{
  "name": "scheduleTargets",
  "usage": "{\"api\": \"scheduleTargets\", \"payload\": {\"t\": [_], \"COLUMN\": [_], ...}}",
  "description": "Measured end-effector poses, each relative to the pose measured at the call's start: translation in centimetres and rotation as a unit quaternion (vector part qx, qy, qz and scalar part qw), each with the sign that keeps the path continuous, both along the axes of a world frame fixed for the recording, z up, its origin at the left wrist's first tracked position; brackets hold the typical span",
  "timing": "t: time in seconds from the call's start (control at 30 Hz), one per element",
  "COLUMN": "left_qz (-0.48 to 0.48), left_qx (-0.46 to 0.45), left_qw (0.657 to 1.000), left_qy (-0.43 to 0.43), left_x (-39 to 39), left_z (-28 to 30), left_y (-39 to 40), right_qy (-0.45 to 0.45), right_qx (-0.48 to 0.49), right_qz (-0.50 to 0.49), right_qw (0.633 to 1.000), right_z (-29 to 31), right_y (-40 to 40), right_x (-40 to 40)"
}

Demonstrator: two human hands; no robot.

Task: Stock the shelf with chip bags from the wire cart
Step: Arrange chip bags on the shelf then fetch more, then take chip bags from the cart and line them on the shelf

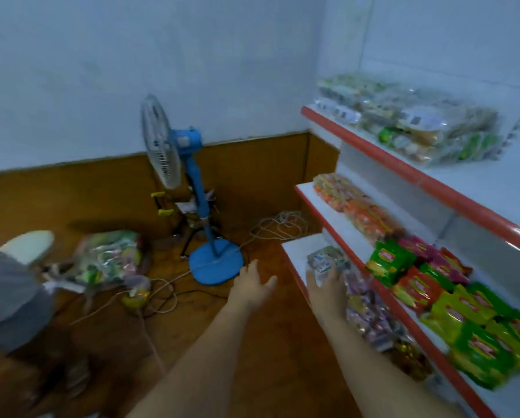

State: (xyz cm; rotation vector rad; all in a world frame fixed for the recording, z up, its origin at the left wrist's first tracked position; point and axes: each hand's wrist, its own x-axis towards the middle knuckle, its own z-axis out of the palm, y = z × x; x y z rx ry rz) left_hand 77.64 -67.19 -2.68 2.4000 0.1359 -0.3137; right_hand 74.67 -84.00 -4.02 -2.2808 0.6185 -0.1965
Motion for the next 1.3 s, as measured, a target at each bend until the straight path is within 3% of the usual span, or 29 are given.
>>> {"api": "scheduleTargets", "payload": {"t": [0.2,0.43,0.57,0.73,0.87,0.97,1.07,1.17,1.23,1.3], "left_qz": [0.158,0.413,0.543,0.679,0.791,0.837,0.863,0.870,0.867,0.862], "left_qx": [-0.019,-0.031,-0.023,0.004,0.030,0.039,0.034,0.013,0.002,-0.004], "left_qw": [0.987,0.910,0.839,0.734,0.611,0.545,0.501,0.490,0.495,0.503], "left_qy": [0.001,-0.032,-0.035,-0.009,-0.002,0.028,0.051,0.061,0.060,0.066], "left_x": [-8.6,-26.4,-38.7,-53.1,-63.0,-69.5,-74.7,-79.0,-81.7,-84.3], "left_z": [1.5,0.1,-0.8,-0.2,-0.1,-1.0,-2.6,-4.8,-6.1,-7.3], "left_y": [22.3,38.4,40.4,38.1,35.0,32.6,31.3,31.9,33.2,34.9], "right_qy": [-0.006,-0.024,-0.020,-0.016,-0.036,-0.053,-0.038,-0.012,0.009,0.032], "right_qx": [-0.024,-0.039,0.025,0.044,0.058,0.026,-0.002,-0.040,-0.057,-0.063], "right_qz": [0.283,0.571,0.706,0.852,0.905,0.936,0.948,0.951,0.946,0.932], "right_qw": [0.959,0.820,0.707,0.521,0.419,0.348,0.316,0.305,0.318,0.356], "right_z": [1.4,0.2,-0.3,-1.4,-1.9,-2.8,-4.3,-5.8,-6.9,-7.9], "right_y": [23.8,45.6,52.8,55.0,53.6,52.9,52.7,53.6,55.0,56.0], "right_x": [-2.4,-13.4,-23.7,-38.3,-47.6,-53.1,-57.5,-61.4,-63.9,-66.2]}}
